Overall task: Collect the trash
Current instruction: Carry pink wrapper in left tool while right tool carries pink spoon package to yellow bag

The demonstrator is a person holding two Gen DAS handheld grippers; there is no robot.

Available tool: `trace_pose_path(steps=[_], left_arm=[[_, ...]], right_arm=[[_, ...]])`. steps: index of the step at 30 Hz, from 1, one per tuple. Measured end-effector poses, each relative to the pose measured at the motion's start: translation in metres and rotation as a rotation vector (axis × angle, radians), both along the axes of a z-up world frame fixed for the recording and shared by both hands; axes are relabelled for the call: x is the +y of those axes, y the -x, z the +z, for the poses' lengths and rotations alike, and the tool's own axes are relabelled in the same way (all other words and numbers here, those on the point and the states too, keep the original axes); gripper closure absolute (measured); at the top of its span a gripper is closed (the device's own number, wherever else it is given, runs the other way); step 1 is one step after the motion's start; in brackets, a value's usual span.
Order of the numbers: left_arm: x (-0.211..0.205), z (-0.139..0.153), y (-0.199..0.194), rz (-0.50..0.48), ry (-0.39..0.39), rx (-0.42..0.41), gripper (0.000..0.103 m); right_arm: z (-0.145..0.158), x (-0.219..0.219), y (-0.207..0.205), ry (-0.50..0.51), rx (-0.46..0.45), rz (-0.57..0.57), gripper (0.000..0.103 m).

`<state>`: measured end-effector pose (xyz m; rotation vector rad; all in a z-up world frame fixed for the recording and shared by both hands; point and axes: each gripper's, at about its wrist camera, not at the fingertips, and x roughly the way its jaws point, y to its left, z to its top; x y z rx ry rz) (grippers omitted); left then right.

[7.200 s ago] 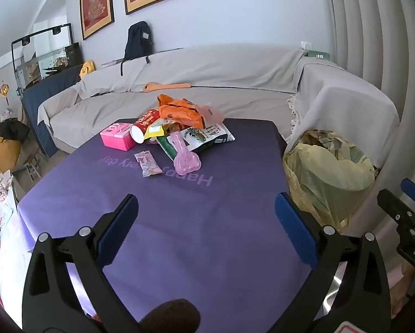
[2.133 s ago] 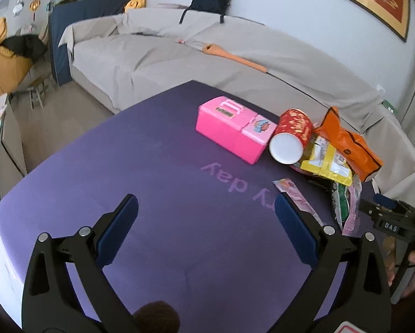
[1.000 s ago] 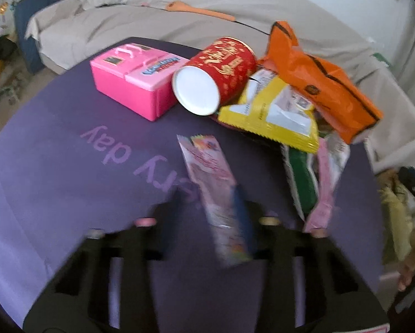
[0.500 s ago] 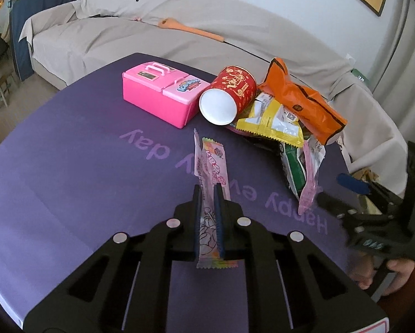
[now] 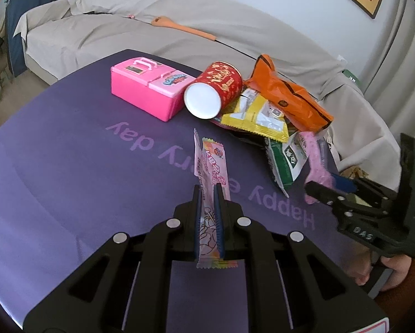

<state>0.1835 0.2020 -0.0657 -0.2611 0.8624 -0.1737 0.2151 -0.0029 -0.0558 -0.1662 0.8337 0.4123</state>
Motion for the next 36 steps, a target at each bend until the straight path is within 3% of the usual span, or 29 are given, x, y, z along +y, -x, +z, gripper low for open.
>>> trace_pose_path(steps=[6, 10, 15, 23, 36], left_arm=[[-0.02, 0.013, -0.002, -0.008, -0.005, -0.011, 0.094], [-0.033, 0.036, -0.005, -0.022, -0.013, -0.062, 0.094], [-0.054, 0.07, -0.005, -0.054, -0.018, -0.123, 0.094], [-0.087, 0.101, -0.01, -0.11, 0.048, -0.168, 0.094], [-0.237, 0.101, -0.029, -0.393, 0.093, -0.184, 0.094]], right_arm=[[0.013, -0.037, 0.004, -0.012, -0.014, -0.035, 0.06], [0.026, -0.061, 0.003, -0.022, -0.015, -0.076, 0.06], [0.056, -0.09, 0.014, -0.044, -0.082, -0.117, 0.06], [0.086, -0.14, 0.036, -0.074, -0.161, -0.185, 0.06], [0.075, -0.273, 0.068, -0.063, -0.201, -0.408, 0.06]])
